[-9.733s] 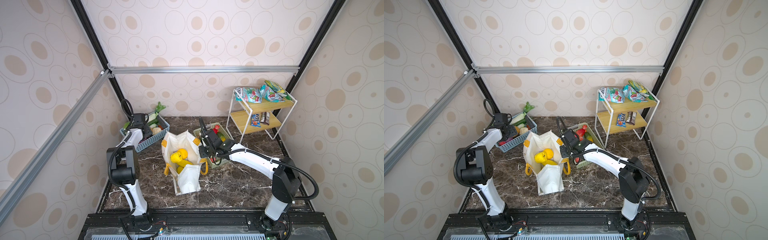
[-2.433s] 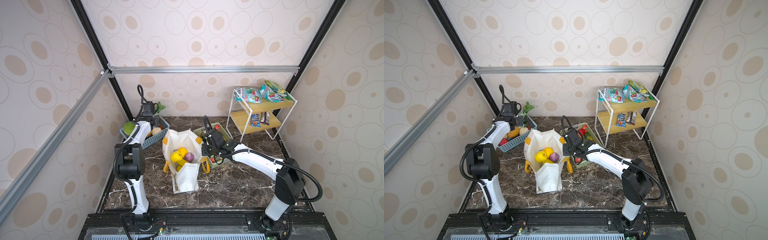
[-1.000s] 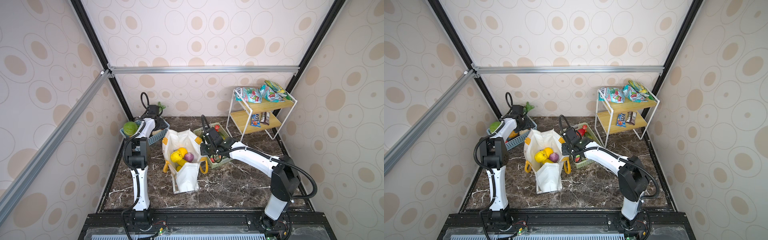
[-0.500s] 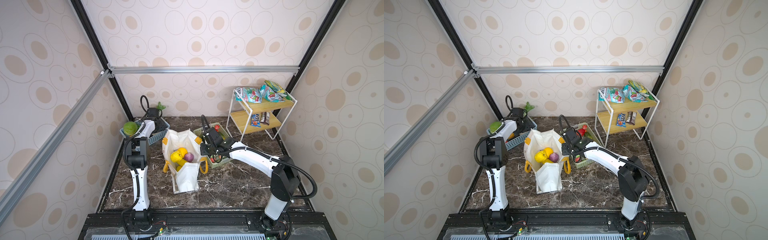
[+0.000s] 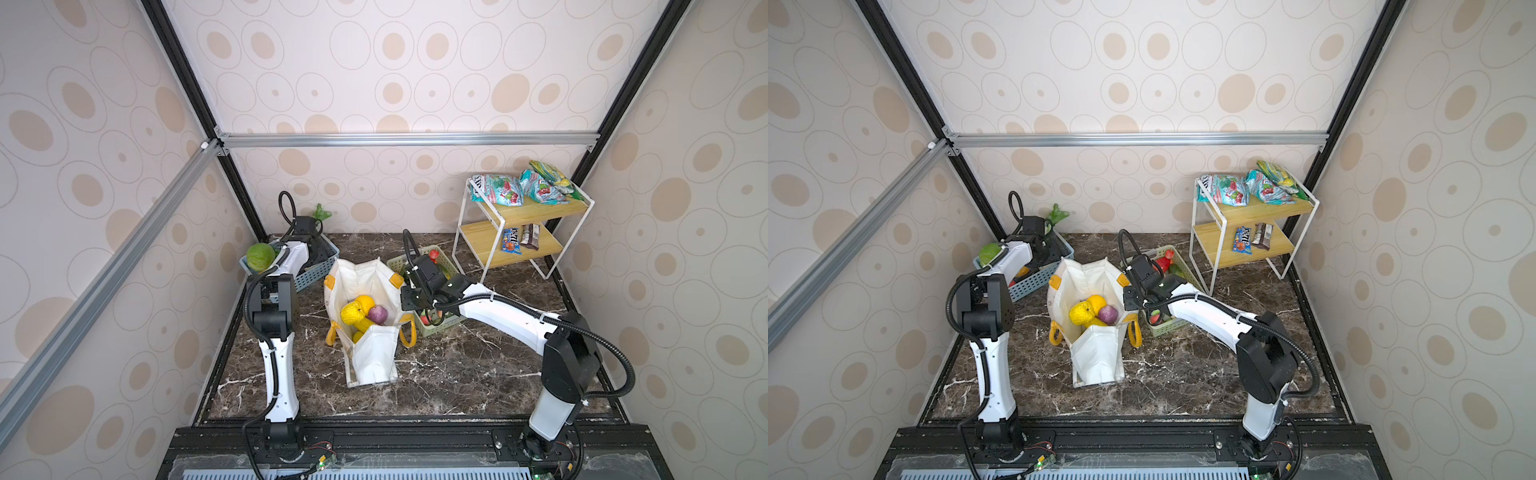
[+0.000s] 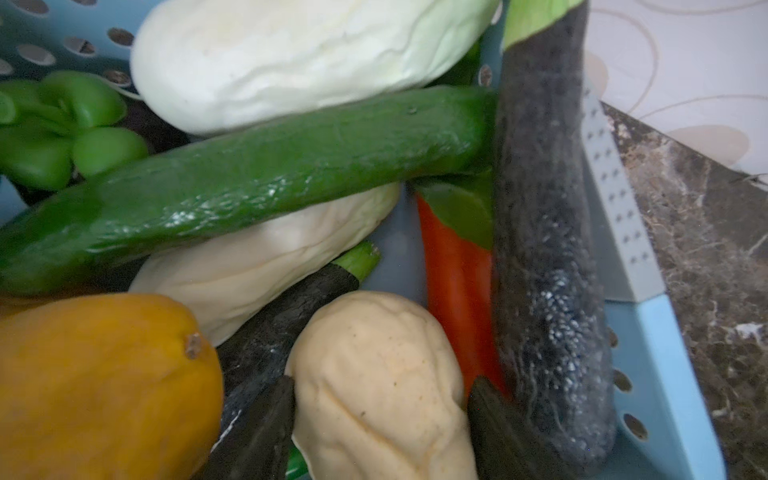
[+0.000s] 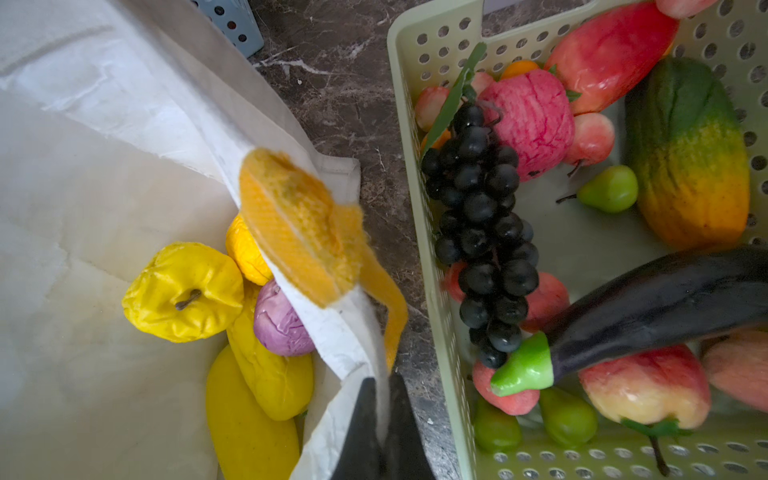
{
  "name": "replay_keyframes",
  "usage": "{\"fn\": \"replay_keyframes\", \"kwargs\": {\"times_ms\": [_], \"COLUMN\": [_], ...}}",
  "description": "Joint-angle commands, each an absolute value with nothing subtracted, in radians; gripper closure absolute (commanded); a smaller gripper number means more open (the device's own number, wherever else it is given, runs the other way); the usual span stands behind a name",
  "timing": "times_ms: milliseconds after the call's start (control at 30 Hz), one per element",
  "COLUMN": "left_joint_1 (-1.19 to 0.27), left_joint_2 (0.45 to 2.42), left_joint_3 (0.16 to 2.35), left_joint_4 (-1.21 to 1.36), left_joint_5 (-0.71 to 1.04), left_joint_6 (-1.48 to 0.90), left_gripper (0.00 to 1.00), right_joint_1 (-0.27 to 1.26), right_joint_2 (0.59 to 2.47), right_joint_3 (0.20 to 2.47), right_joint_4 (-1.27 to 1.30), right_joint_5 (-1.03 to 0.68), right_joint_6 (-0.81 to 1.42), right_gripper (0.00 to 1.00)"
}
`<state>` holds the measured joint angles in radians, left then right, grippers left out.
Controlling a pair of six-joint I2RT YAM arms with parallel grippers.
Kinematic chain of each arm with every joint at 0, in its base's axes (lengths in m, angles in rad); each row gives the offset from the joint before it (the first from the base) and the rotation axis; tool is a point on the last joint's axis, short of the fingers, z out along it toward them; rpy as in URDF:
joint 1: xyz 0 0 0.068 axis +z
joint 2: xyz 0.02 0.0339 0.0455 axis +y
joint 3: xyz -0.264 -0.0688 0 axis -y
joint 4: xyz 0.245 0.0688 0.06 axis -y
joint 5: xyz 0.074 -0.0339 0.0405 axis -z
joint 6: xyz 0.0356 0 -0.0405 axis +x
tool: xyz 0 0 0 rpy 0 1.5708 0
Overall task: Place the food into the grocery bag and tie it
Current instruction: 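Lower the left gripper onto the pale cream squash in the blue basket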
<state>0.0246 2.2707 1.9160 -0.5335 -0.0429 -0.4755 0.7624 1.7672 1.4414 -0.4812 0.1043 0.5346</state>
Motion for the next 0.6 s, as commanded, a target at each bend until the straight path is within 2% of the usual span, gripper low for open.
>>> {"fn": "replay_keyframes", "kwargs": {"times_ms": [0, 400, 567], "left_joint_1": [0.034, 0.043, 0.044], "left_joint_2": [2.225, 2.133, 2.154], "left_joint_3": [1.904, 1.867, 1.861], "left_joint_4": [-0.542, -0.525, -0.535], "left_joint_5": [-0.005, 0.019, 0.009], "left_joint_6": [-0.479, -0.457, -0.432], "left_gripper": [0.43, 0.48, 0.49], "right_joint_1": [0.76, 0.76, 0.761], "right_joint_2": [1.753, 1.746, 1.737], "right_joint_3": [1.443, 1.42, 1.404], "right_joint_4": [-0.492, -0.475, -0.467], "right_joint_5": [0.098, 0.097, 0.097], "right_joint_6": [0.534, 0.539, 0.542], "right_gripper": [0.97, 0.97, 0.97]}}
